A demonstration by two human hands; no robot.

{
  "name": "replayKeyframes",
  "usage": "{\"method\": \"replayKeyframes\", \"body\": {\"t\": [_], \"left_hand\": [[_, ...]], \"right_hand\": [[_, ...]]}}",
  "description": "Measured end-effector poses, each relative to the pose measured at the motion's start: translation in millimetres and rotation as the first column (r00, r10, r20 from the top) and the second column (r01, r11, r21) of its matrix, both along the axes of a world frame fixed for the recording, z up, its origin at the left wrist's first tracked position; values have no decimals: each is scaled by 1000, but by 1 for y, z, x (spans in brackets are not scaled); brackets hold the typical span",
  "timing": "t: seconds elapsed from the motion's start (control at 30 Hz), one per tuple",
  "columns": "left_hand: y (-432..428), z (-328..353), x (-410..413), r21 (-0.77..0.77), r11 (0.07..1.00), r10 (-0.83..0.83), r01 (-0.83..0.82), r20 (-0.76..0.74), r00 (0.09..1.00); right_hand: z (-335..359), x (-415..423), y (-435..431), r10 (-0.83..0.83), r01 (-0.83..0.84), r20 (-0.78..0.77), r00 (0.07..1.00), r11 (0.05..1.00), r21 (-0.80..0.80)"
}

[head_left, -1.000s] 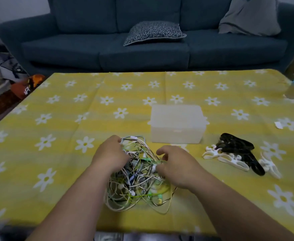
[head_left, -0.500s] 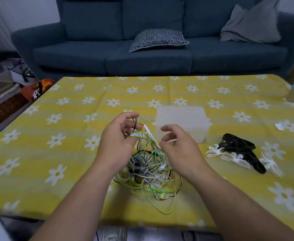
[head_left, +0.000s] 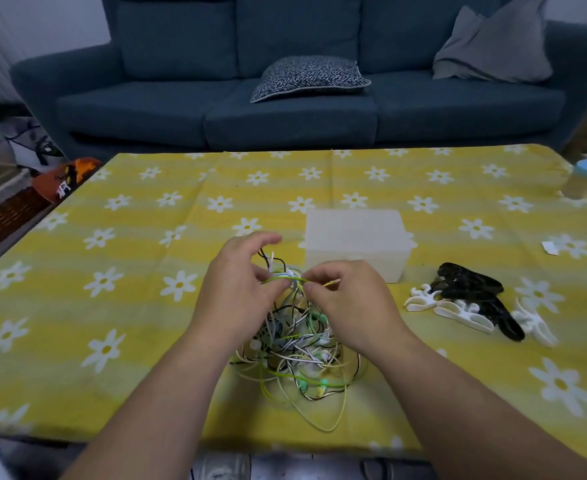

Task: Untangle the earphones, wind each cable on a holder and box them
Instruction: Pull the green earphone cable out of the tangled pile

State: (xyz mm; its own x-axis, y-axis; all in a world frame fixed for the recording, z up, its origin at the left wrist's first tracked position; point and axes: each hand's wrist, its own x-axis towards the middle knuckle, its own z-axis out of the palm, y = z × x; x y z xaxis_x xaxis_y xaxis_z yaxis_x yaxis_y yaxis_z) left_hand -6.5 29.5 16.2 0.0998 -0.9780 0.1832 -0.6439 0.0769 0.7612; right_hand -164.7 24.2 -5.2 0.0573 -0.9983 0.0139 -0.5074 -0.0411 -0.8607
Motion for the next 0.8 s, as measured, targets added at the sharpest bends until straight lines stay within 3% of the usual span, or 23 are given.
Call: {"method": "replayKeyframes", "body": {"t": [0.13,0.27,0.33,0.43,0.57,0.7,0.8], "left_hand": [[-7,-9,14,34,990,129,-139,217,968],[-8,-14,23,69,973,188,-218,306,934],[-8,-11,23,-29,971,236,-236,252,939],[-5,2,18,-205,937,302,-284,63,951],[1,13,13,-236,903,306,-360,-237,922],[0,16,16,-227,877,343,-424,-324,882],[1,17,14,-212,913,283,-348,-285,916]], "right_hand": [[7,-1,-2,-77,75,-31,997,995,-73],[14,0,-2,-60,64,129,990,998,-28],[16,-2,-2,-64,68,119,991,997,-32],[16,-5,-2,-47,46,-16,999,997,-62],[13,-12,-3,36,-27,-181,983,998,52],[10,-19,-3,33,-9,-216,976,994,111],[16,-14,1,68,-66,-80,994,997,37]]}}
